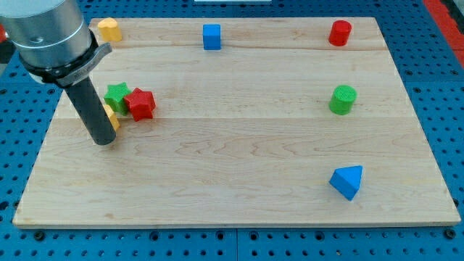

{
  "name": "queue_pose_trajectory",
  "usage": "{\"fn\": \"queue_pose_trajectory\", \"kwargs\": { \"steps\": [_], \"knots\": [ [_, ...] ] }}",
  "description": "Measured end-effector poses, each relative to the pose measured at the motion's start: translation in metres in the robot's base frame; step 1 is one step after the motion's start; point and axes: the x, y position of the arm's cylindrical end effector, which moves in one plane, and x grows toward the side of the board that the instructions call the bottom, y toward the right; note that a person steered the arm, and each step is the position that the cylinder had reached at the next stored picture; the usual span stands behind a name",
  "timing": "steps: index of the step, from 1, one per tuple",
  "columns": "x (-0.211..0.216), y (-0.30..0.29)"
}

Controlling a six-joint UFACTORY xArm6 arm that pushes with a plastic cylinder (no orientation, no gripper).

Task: Move the yellow hexagon towards the stars

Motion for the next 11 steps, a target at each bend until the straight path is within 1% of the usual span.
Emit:
{"fn": "queue_pose_trajectory", "kwargs": {
  "steps": [1, 2, 3, 4, 5, 6, 7, 8, 9, 10, 11],
  "knots": [
    [0.015, -0.020],
    [0.007, -0.040],
    [-0.014, -0.008],
    [-0.013, 0.008],
    [0.008, -0.025],
    [-0.031, -0.102],
    [-0.063, -0.110],
    [-0.154, -0.109],
    [-0.223, -0.103],
    [-0.257, -0.086],
    [-0.273, -0.050]
  ]
}}
